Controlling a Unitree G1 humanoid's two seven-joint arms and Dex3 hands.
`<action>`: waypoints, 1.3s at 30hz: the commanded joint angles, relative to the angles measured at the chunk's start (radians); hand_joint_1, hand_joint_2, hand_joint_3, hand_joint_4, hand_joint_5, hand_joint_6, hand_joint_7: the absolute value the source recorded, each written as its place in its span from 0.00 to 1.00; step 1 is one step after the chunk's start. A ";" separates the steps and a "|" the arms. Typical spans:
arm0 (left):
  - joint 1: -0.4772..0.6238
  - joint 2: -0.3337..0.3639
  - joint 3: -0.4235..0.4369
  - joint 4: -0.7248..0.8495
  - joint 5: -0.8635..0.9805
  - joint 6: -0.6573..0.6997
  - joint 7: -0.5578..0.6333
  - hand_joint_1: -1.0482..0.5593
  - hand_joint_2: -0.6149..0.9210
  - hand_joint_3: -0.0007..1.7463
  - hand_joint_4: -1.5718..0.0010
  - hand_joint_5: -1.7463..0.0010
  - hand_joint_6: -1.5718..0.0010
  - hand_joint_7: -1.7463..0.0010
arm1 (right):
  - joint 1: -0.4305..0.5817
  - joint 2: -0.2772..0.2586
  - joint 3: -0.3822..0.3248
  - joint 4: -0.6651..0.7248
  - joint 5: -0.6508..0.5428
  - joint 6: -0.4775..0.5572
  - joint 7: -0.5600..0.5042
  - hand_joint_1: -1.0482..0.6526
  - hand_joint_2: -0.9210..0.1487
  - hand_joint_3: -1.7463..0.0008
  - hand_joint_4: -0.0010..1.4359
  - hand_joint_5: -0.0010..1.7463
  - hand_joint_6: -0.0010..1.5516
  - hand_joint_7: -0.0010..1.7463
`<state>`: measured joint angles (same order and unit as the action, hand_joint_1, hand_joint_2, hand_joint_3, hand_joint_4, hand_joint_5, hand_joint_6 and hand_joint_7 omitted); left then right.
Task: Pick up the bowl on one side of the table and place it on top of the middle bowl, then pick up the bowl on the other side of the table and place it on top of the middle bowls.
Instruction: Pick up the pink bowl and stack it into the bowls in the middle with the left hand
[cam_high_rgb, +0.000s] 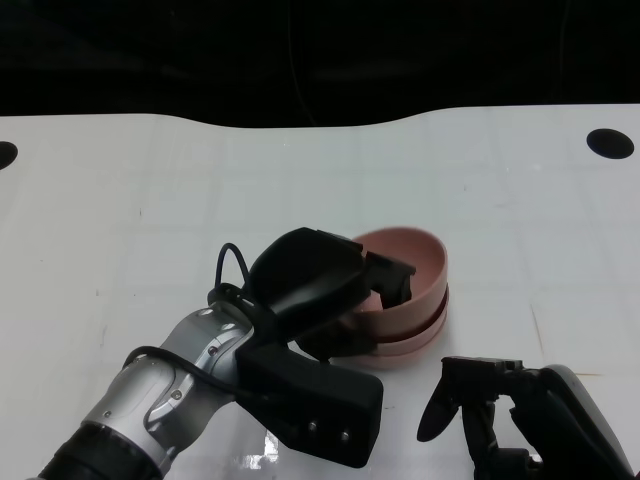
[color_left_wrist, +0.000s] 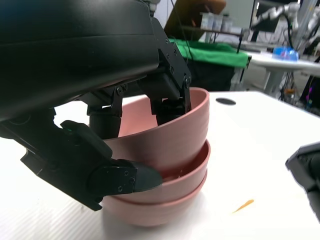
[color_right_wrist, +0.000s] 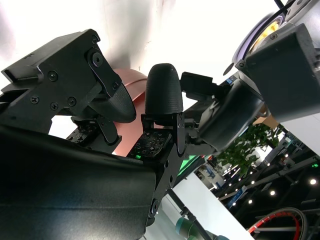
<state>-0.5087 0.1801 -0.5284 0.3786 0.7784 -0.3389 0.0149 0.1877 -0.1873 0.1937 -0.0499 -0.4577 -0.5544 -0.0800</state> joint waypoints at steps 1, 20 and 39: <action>-0.027 0.025 -0.021 -0.013 0.031 0.023 -0.039 0.45 0.99 0.14 0.54 0.43 0.48 0.77 | 0.005 -0.013 -0.005 -0.003 -0.003 0.001 -0.003 0.58 0.74 0.08 0.62 1.00 0.55 0.75; 0.007 0.094 -0.049 -0.158 0.118 0.100 -0.120 0.21 1.00 0.20 0.91 0.89 0.84 1.00 | 0.005 -0.013 -0.002 -0.008 0.003 0.003 0.003 0.58 0.72 0.10 0.61 1.00 0.55 0.75; 0.197 0.211 0.134 -0.399 -0.083 0.051 -0.155 0.23 1.00 0.23 0.99 0.59 0.80 0.98 | -0.003 -0.011 -0.002 0.000 -0.002 0.006 -0.002 0.58 0.74 0.09 0.63 1.00 0.55 0.76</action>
<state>-0.3341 0.3701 -0.4169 0.0008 0.7102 -0.2768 -0.1485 0.1848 -0.1887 0.1963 -0.0498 -0.4584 -0.5514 -0.0779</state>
